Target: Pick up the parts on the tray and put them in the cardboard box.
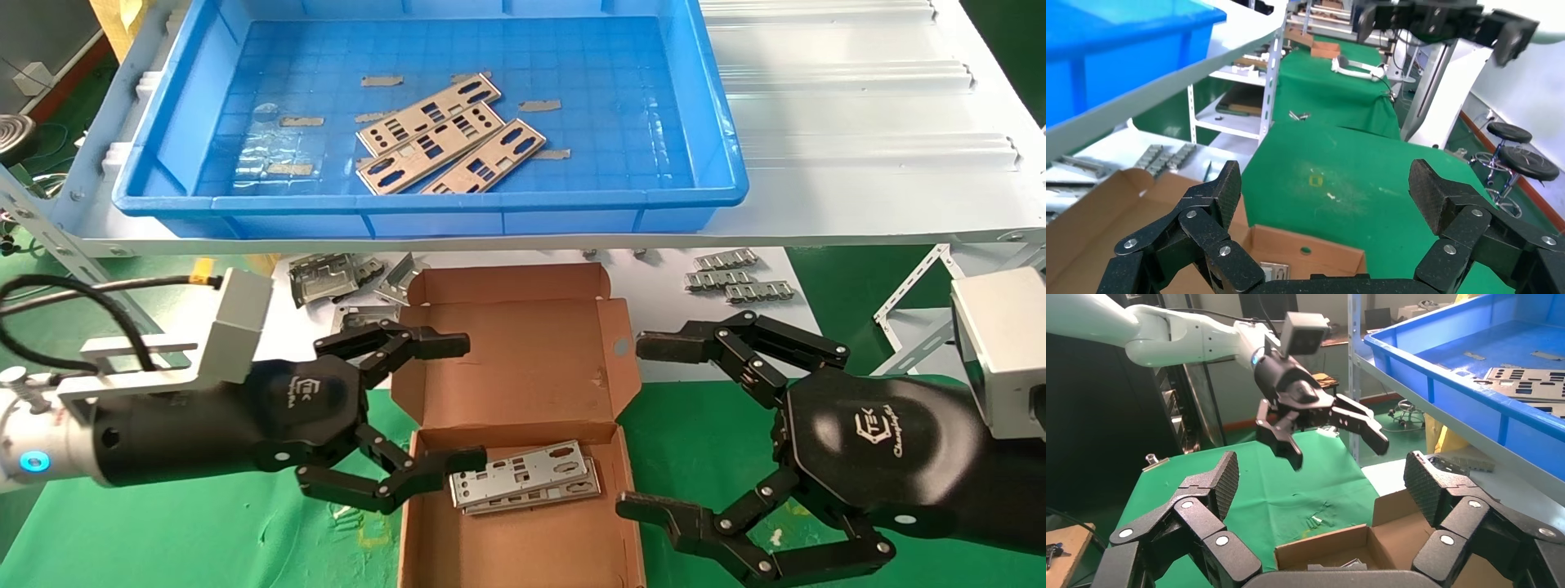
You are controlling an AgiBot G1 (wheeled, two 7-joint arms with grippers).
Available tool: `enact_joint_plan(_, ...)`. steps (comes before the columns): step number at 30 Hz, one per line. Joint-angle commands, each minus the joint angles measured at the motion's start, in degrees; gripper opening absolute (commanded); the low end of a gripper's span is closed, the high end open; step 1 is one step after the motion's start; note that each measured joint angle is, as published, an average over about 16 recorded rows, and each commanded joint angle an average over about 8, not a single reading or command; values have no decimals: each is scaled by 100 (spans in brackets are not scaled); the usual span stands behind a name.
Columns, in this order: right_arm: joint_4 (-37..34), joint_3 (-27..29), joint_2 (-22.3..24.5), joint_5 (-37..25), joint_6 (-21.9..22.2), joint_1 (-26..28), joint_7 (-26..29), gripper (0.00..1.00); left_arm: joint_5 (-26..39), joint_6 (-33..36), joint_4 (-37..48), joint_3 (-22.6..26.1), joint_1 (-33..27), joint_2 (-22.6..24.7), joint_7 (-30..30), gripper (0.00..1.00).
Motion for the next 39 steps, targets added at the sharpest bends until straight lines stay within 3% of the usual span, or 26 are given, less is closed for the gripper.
enact_joint_plan(1, 0, 0, 0, 0, 0, 0, 0, 100, -4, -20, -211, -142, 101, -103, -88, 100)
enact_joint_plan(28, 0, 0, 0, 0, 1, 0, 0, 100, -53, -278, -2983, -2016, 1427, -1451, -1237, 100)
enact_joint_plan(39, -2, 0, 0, 2, 2, -2, 0, 100, -60, -302, -3188, -2159, 1532, -1552, -1302, 100)
